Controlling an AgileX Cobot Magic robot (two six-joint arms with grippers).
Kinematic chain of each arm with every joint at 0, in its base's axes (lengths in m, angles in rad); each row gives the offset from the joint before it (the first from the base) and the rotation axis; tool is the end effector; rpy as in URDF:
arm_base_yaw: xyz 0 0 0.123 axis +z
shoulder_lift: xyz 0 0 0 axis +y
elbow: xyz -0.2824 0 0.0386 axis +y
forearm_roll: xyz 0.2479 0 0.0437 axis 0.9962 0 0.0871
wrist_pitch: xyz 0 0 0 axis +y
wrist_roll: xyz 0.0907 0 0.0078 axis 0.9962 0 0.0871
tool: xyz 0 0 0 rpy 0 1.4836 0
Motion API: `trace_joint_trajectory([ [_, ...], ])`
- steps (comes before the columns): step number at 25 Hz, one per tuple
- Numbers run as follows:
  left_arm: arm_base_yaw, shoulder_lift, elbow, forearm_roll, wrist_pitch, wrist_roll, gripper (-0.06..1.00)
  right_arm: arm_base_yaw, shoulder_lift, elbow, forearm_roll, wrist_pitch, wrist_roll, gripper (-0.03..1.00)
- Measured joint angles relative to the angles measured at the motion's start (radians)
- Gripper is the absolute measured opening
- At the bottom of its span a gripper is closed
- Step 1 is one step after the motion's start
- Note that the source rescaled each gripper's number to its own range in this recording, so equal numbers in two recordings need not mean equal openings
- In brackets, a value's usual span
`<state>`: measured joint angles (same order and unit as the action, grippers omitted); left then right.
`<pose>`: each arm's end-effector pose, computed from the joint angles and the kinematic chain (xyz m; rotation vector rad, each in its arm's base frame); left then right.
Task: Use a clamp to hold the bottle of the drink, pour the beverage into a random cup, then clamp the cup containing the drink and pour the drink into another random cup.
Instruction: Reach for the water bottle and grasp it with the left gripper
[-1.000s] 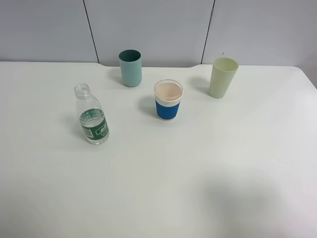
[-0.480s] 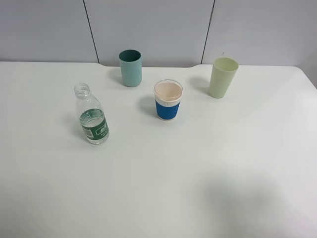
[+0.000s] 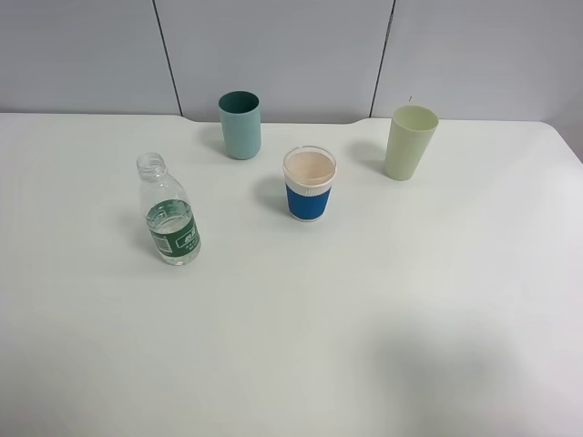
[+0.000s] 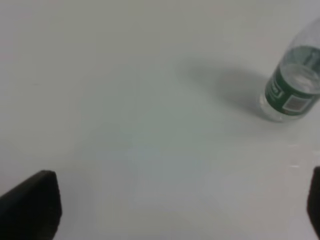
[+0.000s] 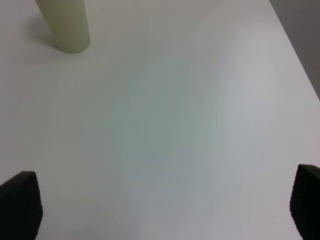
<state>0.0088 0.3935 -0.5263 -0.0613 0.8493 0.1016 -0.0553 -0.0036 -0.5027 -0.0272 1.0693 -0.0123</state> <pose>0.0674 -0.0036 0.2895 0.0832 2.1968 -0.0114 -0.0062 -0.0018 0.2772 0.0455 2.0466 -0.0747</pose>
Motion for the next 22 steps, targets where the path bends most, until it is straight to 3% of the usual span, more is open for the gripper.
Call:
trace_joint_trajectory([
  [5,-0.074,0.159,0.0,-0.03,-0.056,0.027,1.0,0.0,0.0,0.0,0.0,0.0,0.0,1.0],
  [13,-0.255,0.378,0.005,-0.003,-0.119,0.079,1.0,0.0,0.0,0.0,0.0,0.0,0.0,1.0],
  [18,-0.371,0.461,0.073,0.0,-0.295,0.081,1.0,0.0,0.0,0.0,0.0,0.0,0.0,1.0],
  [22,-0.419,0.541,0.13,0.002,-0.444,0.077,1.0,0.0,0.0,0.0,0.0,0.0,0.0,1.0],
])
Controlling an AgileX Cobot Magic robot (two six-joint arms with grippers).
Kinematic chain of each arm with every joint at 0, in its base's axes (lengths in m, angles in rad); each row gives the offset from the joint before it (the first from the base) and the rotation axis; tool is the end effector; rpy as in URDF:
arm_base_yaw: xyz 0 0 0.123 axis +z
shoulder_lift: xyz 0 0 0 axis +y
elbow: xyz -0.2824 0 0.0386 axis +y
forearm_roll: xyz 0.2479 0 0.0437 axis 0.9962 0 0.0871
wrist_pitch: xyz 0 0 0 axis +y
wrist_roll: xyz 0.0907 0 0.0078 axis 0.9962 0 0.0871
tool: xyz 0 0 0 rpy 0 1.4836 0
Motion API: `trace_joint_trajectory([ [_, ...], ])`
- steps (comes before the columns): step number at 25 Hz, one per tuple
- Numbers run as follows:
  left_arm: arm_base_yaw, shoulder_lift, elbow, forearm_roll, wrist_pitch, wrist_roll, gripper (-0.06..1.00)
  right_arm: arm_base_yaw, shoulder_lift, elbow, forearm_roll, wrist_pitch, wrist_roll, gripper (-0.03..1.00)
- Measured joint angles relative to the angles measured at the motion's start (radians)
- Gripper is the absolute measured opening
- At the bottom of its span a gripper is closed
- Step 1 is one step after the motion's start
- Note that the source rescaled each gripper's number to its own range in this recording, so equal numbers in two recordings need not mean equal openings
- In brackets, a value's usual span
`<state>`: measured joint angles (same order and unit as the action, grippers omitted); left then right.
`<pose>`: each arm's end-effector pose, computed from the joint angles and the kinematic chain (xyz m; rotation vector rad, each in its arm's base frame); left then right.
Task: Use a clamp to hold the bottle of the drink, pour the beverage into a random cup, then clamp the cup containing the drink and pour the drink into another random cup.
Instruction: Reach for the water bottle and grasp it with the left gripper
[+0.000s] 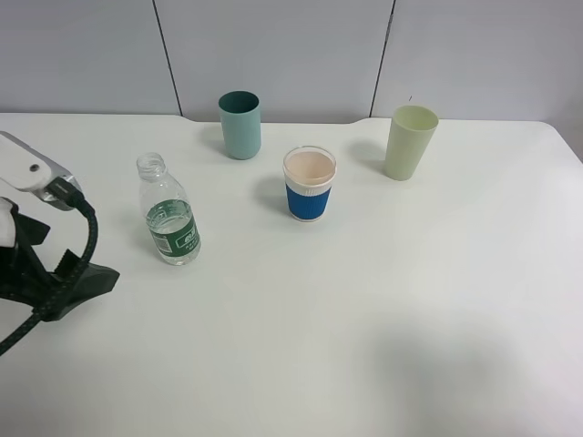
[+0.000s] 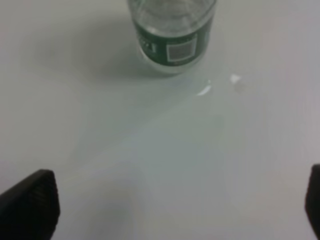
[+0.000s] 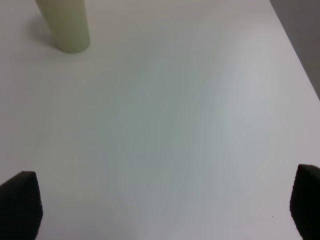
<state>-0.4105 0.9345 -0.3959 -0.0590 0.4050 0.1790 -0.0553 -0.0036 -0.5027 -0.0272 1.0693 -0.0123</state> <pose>0.1441 -0.0650 0.2146 0.6534 2.3430 -0.1573 -0.0062 -0.0018 0.2772 0.0455 2.0466 -0.0747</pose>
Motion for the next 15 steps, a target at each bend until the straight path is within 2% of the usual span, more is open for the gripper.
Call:
trace_joint_trajectory([
  [9,-0.009,0.163,0.115,0.0,-0.399,-0.007,1.0,0.0,0.0,0.0,0.0,0.0,0.0,1.0],
  [15,-0.009,0.272,0.205,0.0,-0.746,-0.007,1.0,0.0,0.0,0.0,0.0,0.0,0.0,1.0],
])
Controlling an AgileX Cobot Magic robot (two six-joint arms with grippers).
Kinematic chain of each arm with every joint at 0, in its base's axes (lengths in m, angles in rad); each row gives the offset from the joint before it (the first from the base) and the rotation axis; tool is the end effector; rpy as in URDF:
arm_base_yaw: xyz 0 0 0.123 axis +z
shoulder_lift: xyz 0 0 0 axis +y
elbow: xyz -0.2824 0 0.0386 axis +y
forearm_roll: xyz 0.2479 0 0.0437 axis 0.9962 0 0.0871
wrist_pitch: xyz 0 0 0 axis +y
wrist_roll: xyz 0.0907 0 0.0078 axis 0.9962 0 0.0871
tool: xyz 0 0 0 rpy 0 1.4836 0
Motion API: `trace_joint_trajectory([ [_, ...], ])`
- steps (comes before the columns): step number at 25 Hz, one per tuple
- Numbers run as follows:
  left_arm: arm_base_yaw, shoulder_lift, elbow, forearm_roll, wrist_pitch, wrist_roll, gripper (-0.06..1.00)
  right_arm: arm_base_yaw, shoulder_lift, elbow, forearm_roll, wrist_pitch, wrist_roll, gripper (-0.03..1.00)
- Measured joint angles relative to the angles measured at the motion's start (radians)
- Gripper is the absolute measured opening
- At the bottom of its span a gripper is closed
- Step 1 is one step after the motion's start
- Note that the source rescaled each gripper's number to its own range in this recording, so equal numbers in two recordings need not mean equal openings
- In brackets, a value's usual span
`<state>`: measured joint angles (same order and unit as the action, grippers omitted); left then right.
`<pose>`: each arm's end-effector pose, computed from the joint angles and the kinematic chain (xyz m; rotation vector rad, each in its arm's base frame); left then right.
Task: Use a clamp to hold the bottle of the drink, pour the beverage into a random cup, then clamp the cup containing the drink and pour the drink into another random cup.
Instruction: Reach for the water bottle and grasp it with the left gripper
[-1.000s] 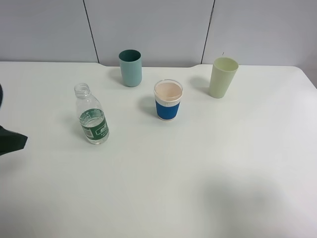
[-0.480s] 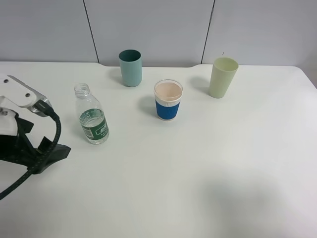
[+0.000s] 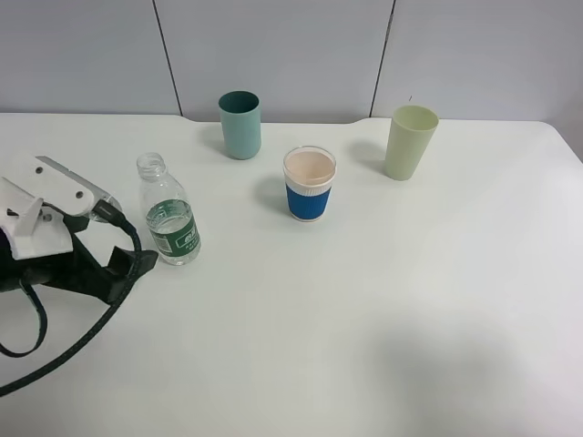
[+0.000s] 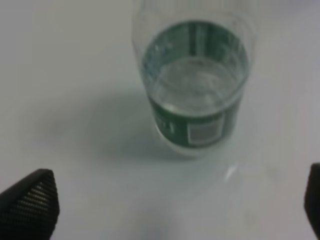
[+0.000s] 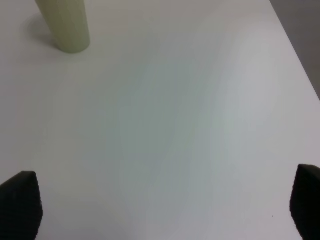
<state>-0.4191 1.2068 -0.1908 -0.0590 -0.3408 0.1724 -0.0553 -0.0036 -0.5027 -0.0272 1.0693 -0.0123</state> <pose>0.1641 -0.0712 0.1623 0.5617 2.0890 -0.1531 -0.0062 -0.0018 0.2772 0.0455 2.0466 -0.0747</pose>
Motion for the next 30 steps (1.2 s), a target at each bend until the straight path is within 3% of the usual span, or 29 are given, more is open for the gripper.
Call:
trace_joint_trajectory([
  [8,0.0,0.182,0.053,0.013,-0.397,-0.039,1.0,0.0,0.0,0.0,0.0,0.0,0.0,1.0],
  [15,0.0,0.348,0.055,0.083,-0.568,-0.099,1.0,0.0,0.0,0.0,0.0,0.0,0.0,1.0],
  [30,0.0,0.545,-0.055,0.105,-0.62,-0.151,1.0,0.0,0.0,0.0,0.0,0.0,0.0,1.0],
])
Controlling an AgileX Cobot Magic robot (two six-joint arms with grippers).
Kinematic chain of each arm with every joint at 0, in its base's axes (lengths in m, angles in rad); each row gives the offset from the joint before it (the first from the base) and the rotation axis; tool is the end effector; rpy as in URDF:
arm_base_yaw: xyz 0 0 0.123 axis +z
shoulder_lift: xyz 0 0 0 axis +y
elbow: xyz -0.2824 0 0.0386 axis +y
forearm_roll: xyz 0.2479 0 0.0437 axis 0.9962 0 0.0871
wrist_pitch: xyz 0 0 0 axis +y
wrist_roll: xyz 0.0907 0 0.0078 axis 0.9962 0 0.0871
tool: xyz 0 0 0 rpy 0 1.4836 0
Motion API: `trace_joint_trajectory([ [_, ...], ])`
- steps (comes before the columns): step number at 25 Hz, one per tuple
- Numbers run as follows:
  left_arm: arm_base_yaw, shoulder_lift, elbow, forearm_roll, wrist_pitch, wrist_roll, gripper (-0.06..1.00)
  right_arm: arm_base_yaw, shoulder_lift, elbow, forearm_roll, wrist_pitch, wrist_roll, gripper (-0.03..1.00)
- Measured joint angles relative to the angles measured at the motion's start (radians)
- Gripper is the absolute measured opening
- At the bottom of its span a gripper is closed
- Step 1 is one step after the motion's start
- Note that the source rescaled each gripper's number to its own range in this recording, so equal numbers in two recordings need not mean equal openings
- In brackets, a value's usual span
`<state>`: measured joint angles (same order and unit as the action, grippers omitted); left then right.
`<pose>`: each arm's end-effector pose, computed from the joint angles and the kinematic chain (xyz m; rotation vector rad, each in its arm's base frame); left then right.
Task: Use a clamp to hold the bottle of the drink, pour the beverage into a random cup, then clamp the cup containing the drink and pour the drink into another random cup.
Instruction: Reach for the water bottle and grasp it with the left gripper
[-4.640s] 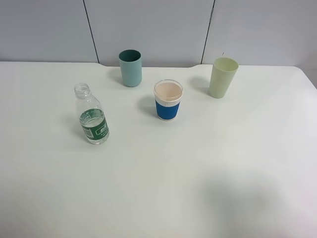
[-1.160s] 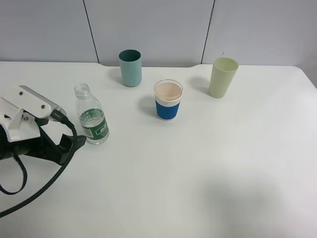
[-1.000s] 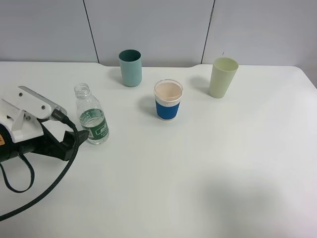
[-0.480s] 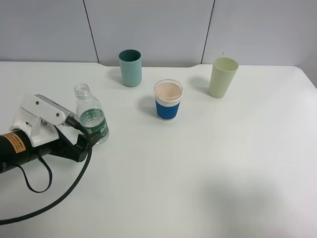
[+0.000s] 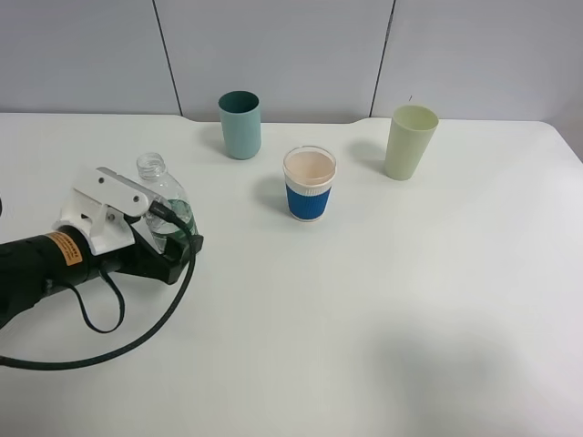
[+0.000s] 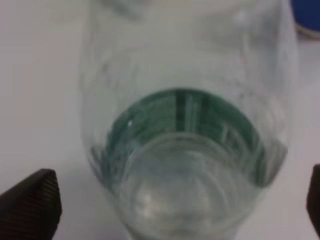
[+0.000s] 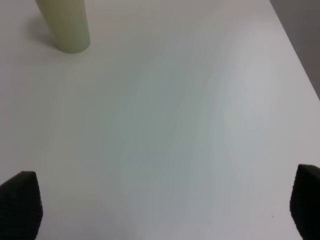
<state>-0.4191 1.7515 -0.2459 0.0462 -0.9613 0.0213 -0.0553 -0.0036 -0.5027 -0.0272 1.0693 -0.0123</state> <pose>0.2087 -0.0968 0.1090 0.4949 1.9778 -0.2721 -0.0062 -0.0018 0.2772 0.0455 2.0466 -0.0747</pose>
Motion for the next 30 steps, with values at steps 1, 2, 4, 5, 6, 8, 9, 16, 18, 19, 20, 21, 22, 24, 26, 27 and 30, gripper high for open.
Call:
trace_joint_trajectory([
  [1,0.0,0.009,-0.01,0.0,-0.001,-0.001,1.0,0.0,0.0,0.0,0.0,0.0,0.0,1.0],
  [2,0.0,0.016,-0.021,0.001,-0.001,-0.001,1.0,0.0,0.0,0.0,0.0,0.0,0.0,1.0],
  [4,0.0,0.037,-0.04,0.003,-0.003,-0.001,1.0,0.0,0.0,0.0,0.0,0.0,0.0,1.0],
  [5,0.0,0.046,-0.05,0.005,-0.003,-0.001,1.0,0.0,0.0,0.0,0.0,0.0,0.0,1.0],
  [6,0.0,0.056,-0.059,0.008,-0.005,-0.001,1.0,0.0,0.0,0.0,0.0,0.0,0.0,1.0],
  [8,0.0,0.072,-0.073,0.016,-0.007,-0.001,1.0,0.0,0.0,0.0,0.0,0.0,0.0,1.0],
  [9,0.0,0.074,-0.079,0.02,-0.007,-0.001,0.98,0.0,0.0,0.0,0.0,0.0,0.0,1.0],
  [16,0.0,0.076,-0.087,0.026,-0.007,-0.004,0.0,0.0,0.0,0.0,0.0,0.0,0.0,1.0],
  [18,0.0,0.076,-0.087,0.026,-0.007,-0.004,0.03,0.0,0.0,0.0,0.0,0.0,0.0,1.0],
  [19,0.0,0.076,-0.087,0.025,-0.007,-0.004,0.05,0.0,0.0,0.0,0.0,0.0,0.0,1.0],
  [20,0.0,0.076,-0.087,0.022,-0.007,-0.004,0.05,0.0,0.0,0.0,0.0,0.0,0.0,1.0],
  [21,0.0,0.076,-0.087,0.019,-0.007,-0.004,0.05,0.0,0.0,0.0,0.0,0.0,0.0,1.0],
  [22,0.0,0.076,-0.087,0.012,-0.007,-0.004,0.05,0.0,0.0,0.0,0.0,0.0,0.0,1.0],
  [24,0.0,0.076,-0.087,-0.012,-0.007,-0.004,0.05,0.0,0.0,0.0,0.0,0.0,0.0,1.0],
  [26,0.0,0.076,-0.087,-0.046,-0.007,-0.004,0.05,0.0,0.0,0.0,0.0,0.0,0.0,1.0],
  [27,-0.003,0.076,-0.087,-0.066,-0.006,-0.004,0.05,0.0,0.0,0.0,0.0,0.0,0.0,1.0],
  [30,-0.024,0.069,-0.087,-0.147,0.003,-0.003,0.05,0.0,0.0,0.0,0.0,0.0,0.0,1.0],
])
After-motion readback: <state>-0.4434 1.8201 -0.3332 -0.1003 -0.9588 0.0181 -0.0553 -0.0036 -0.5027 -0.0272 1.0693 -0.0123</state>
